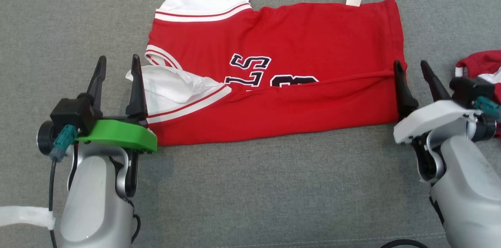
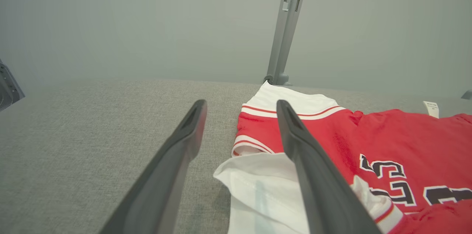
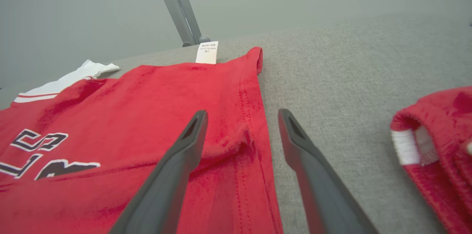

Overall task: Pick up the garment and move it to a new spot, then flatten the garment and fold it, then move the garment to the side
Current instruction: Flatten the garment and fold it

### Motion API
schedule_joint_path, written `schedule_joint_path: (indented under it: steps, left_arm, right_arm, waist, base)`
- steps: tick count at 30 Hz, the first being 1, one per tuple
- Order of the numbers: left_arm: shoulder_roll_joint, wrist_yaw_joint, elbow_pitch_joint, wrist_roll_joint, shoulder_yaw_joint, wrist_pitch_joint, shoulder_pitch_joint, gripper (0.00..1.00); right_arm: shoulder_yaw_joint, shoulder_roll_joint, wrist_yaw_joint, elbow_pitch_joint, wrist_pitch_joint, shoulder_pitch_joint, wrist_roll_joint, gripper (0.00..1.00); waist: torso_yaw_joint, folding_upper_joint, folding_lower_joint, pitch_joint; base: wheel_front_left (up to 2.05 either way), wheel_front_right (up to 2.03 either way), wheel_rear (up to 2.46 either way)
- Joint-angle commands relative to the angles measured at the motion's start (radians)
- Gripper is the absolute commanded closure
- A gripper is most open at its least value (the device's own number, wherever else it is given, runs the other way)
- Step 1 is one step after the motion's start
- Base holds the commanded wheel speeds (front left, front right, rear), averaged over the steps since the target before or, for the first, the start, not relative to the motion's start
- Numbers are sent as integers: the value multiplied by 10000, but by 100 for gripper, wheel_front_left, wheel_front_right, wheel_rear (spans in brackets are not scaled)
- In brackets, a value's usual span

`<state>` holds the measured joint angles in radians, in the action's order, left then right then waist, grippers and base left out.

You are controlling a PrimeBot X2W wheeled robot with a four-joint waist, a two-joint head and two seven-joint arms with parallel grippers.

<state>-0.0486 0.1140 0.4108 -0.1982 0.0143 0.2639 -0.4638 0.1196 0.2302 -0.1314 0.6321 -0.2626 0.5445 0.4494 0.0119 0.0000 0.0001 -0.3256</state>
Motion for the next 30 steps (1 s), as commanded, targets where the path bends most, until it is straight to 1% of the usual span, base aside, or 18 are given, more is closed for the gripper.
schedule_joint_path:
  steps: [1, 7, 12, 16, 20, 21, 22, 23, 24, 30]
  left_arm:
    - [-43, -62, -56, -104, 8, -2, 298, 0]
    - [-44, -258, -363, -414, 207, -2, 1287, 0]
    - [-47, -355, -429, -607, 297, -1, 1813, 0]
    - [-47, -373, -364, -683, 454, -2, 1922, 0]
    - [-47, -438, -272, -774, 539, -2, 1894, 0]
    - [-46, -429, -256, -762, 556, -1, 1882, 0]
    - [-46, -444, -221, -783, 547, -1, 1880, 0]
    - [-46, -456, -179, -815, 532, -2, 1889, 0]
    - [-46, -453, -142, -823, 510, -1, 1903, 0]
    - [-44, -399, 340, -934, 386, -2, 2005, 0]
  right_arm:
    - [-23, -71, 16, -42, -28, -337, -90, 0]
    - [-121, -270, 16, -240, -28, -1486, -130, 0]
    - [-269, -255, 16, -160, -28, -1796, -260, 0]
    - [-282, -215, 16, 214, -28, -1690, -271, 0]
    - [31, -214, 16, 1016, 8, -1465, -127, 0]
    - [61, -198, 16, 1139, 9, -1410, -79, 10]
    - [79, -190, 16, 1232, 11, -1388, -32, 54]
    - [115, -204, 16, 1319, 11, -1358, 56, 82]
    - [170, -213, 16, 1372, 25, -1332, 111, 100]
    - [309, -145, 18, 1365, 32, -1288, 437, 100]
  waist:
    - [23, 0, -1, 79]
    - [-23, 0, -1, 382]
    - [-18, 0, -1, 461]
    - [124, 0, -1, 409]
    - [273, 0, -1, 345]
    - [299, 0, -1, 336]
    - [322, 0, -1, 331]
    - [339, 0, -1, 332]
    - [346, 0, -1, 337]
    - [286, 0, -1, 403]
  base:
    - [0, 0, 0]
    - [0, 0, 0]
    - [0, 0, 0]
    - [0, 0, 0]
    - [0, 0, 0]
    - [0, 0, 0]
    - [0, 0, 0]
    - [0, 0, 0]
    - [0, 0, 0]
    - [0, 0, 0]
